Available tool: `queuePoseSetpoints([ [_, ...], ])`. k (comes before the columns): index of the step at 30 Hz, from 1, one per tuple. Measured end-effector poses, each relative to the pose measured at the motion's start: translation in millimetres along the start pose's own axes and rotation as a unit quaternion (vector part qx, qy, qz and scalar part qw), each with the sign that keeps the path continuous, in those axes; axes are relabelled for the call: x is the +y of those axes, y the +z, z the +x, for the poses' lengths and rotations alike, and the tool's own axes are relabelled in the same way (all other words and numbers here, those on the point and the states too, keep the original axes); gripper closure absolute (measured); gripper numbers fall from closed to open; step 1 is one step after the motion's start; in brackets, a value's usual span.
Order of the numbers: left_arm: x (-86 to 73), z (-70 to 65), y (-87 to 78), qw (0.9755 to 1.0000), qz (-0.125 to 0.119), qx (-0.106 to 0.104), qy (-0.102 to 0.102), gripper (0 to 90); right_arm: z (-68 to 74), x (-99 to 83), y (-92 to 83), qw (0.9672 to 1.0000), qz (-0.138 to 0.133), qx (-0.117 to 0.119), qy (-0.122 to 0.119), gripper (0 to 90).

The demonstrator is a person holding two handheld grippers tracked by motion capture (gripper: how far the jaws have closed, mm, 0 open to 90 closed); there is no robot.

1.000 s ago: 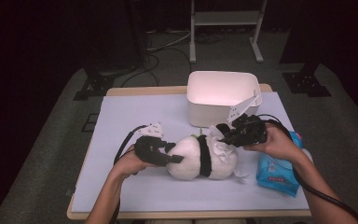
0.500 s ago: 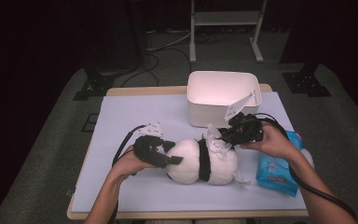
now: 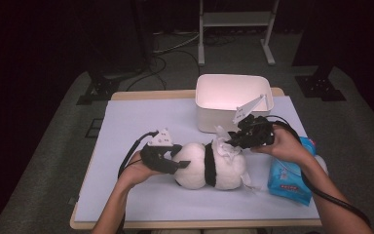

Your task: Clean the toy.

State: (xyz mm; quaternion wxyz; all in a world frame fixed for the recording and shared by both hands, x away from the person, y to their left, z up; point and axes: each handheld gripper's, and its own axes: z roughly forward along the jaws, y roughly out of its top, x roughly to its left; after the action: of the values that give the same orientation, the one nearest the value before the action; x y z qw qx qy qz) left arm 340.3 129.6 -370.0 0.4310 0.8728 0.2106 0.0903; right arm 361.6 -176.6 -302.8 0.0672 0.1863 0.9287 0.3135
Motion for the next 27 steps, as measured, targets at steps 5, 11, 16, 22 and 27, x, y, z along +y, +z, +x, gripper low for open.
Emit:
queuePoseSetpoints([
  [5, -1.0, 5.0, 2.2, 0.9997, -0.007, 0.000, -0.024, 37.9, -2.1, -20.4, -9.0, 0.9999, 0.006, -0.005, 0.015, 79.7],
  [11, 1.7, 5.8, 3.1, 0.9997, -0.002, 0.002, -0.024, 37.7, -1.0, -44.7, -11.6, 0.9995, 0.010, -0.006, 0.031, 79.7],
  [16, 5.0, 3.5, 4.8, 0.9998, 0.001, 0.007, -0.020, 37.5, 3.0, -43.4, -10.8, 0.9997, 0.004, -0.005, 0.023, 79.9],
  [22, 4.1, 4.0, 5.9, 0.9997, 0.001, 0.005, -0.022, 38.5, 11.9, -27.7, -7.8, 0.9999, 0.008, -0.009, 0.006, 80.0],
  [27, 6.9, 2.5, 8.6, 0.9997, -0.012, 0.005, -0.020, 39.0, 24.6, -13.6, -2.8, 0.9997, 0.001, 0.014, -0.020, 79.6],
])
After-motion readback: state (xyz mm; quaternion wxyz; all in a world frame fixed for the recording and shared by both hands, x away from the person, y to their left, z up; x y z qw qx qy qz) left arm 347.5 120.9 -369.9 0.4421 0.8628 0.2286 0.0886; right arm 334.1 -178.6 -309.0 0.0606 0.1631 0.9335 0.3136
